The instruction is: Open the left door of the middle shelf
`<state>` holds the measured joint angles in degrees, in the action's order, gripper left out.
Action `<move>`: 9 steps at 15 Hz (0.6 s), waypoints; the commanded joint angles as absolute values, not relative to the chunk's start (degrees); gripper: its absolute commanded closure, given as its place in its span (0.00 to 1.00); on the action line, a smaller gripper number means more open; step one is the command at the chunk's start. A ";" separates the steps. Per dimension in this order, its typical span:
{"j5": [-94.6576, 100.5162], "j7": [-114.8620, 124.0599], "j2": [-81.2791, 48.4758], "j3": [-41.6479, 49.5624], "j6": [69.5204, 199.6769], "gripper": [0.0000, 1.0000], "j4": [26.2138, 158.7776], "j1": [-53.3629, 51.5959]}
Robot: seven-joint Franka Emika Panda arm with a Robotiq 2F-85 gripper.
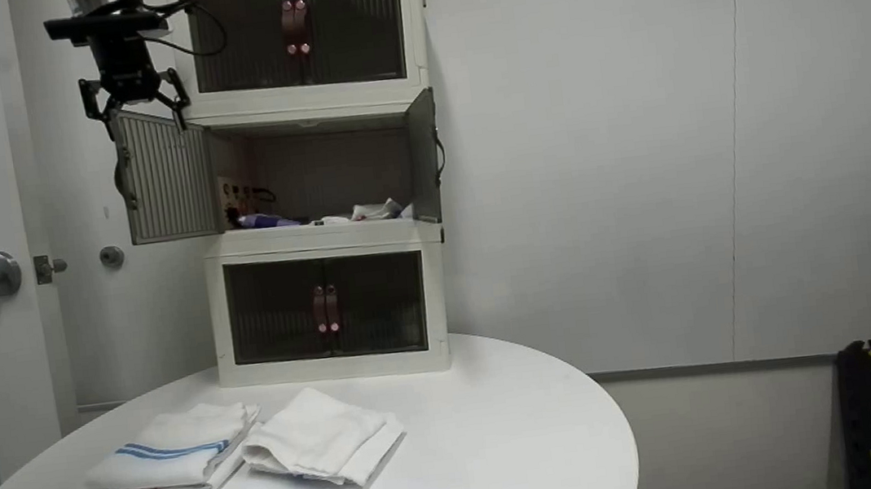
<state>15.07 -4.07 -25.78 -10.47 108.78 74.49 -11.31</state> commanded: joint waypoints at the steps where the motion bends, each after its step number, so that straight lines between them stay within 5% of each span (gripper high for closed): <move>1: 14.07 0.92 -23.71 -10.22 109.37 0.00 76.44 -11.22; 9: 8.01 0.43 -18.96 -9.11 101.49 0.00 73.24 -8.62</move>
<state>12.52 3.22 -22.07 -10.11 106.84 74.60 -9.01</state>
